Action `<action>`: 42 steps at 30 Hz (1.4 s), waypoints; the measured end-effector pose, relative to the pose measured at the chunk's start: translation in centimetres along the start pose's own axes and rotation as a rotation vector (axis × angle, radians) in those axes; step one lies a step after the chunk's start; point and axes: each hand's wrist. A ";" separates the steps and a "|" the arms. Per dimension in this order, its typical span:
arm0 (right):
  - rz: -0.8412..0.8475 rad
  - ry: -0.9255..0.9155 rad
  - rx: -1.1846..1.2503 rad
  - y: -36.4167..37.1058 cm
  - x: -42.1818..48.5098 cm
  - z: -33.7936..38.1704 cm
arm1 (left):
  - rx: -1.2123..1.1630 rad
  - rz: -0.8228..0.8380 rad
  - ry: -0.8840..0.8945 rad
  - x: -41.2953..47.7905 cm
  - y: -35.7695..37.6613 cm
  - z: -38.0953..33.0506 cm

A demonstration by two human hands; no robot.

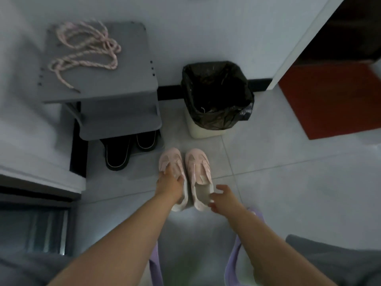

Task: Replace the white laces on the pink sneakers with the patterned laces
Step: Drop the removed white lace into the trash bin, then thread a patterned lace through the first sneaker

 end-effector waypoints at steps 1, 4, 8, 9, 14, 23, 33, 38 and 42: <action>0.012 -0.054 -0.005 -0.2 -0.7 1.7 | -0.069 0.014 0.043 -1.1 -1.1 -0.6; 0.058 -0.233 -0.046 -0.6 -3.7 6.9 | -0.168 0.011 0.172 -4.9 -4.5 -2.0; 0.163 -0.404 -0.073 -0.2 -8.1 10.9 | -0.215 0.018 0.265 -9.1 -7.5 -2.7; 0.194 -0.441 -0.068 0.1 -9.1 11.2 | -0.208 0.029 0.308 -10.0 -7.8 -2.7; 0.163 -0.565 -0.148 2.2 -11.4 9.9 | -0.316 0.100 0.407 -12.2 -7.1 -2.2; 0.198 -0.507 -0.078 1.4 -10.9 8.5 | -0.360 0.103 0.423 -11.5 -4.8 -1.8; 0.210 -0.491 0.073 0.5 -11.0 9.4 | -0.277 0.068 0.428 -10.3 -6.0 -3.3; 0.204 -0.407 0.238 0.7 -11.2 11.0 | -0.390 -0.288 0.549 -7.9 -13.2 -6.4; 0.175 -0.358 0.331 1.3 -10.7 11.3 | -0.268 -0.683 0.625 -5.1 -19.1 -6.9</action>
Point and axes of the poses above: each hand's wrist, its own x-axis towards the middle knuckle, its own y-axis out of the palm, z = x × y, and after that the axes turned 14 degrees about -y, right-handed
